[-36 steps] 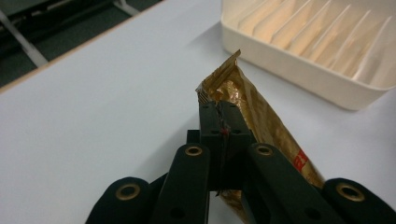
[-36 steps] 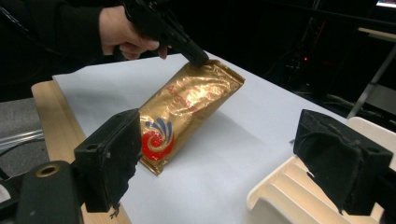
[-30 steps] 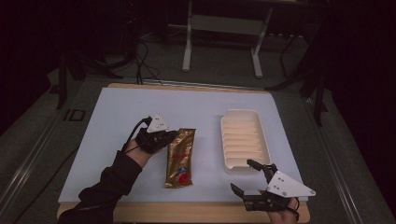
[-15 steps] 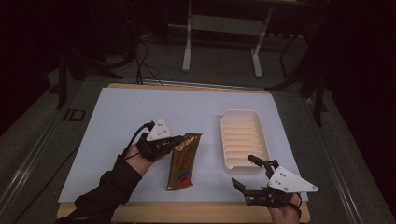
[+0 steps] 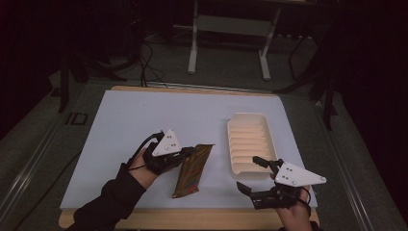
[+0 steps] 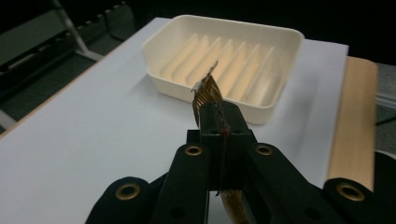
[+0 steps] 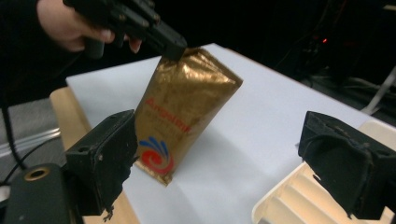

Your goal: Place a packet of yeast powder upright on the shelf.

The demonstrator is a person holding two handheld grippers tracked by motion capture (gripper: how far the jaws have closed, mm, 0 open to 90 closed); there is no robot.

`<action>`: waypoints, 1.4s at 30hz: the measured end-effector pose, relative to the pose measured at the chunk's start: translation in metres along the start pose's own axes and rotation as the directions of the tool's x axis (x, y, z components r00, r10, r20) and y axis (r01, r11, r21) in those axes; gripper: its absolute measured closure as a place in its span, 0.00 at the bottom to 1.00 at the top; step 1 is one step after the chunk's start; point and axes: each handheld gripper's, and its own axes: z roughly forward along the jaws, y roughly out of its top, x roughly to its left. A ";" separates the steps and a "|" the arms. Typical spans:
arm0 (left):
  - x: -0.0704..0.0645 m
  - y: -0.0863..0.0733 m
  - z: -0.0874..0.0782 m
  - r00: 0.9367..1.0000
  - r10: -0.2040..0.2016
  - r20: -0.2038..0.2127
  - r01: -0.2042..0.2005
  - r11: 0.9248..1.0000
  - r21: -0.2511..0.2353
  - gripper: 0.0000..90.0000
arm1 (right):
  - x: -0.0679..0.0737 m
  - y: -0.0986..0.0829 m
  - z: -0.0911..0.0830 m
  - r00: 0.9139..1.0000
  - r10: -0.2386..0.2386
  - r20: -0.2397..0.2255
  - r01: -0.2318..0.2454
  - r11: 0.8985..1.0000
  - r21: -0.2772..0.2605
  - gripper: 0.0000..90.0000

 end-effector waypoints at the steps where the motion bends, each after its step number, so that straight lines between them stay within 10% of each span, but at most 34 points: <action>1: 0.000 0.001 -0.001 1.000 -0.004 0.012 0.004 1.000 0.002 1.00 | -0.001 0.000 0.000 1.000 0.002 -0.005 -0.002 1.000 0.000 0.13; 20: -0.020 0.041 -0.035 0.999 0.045 0.008 -0.044 0.988 -0.145 1.00 | -0.008 0.017 0.001 0.997 0.026 -0.066 -0.027 1.000 -0.010 0.11; 42: -0.049 0.072 -0.019 0.994 0.076 0.075 -0.054 0.966 -0.253 1.00 | -0.020 0.037 0.018 0.989 0.027 -0.146 -0.028 1.000 -0.003 0.17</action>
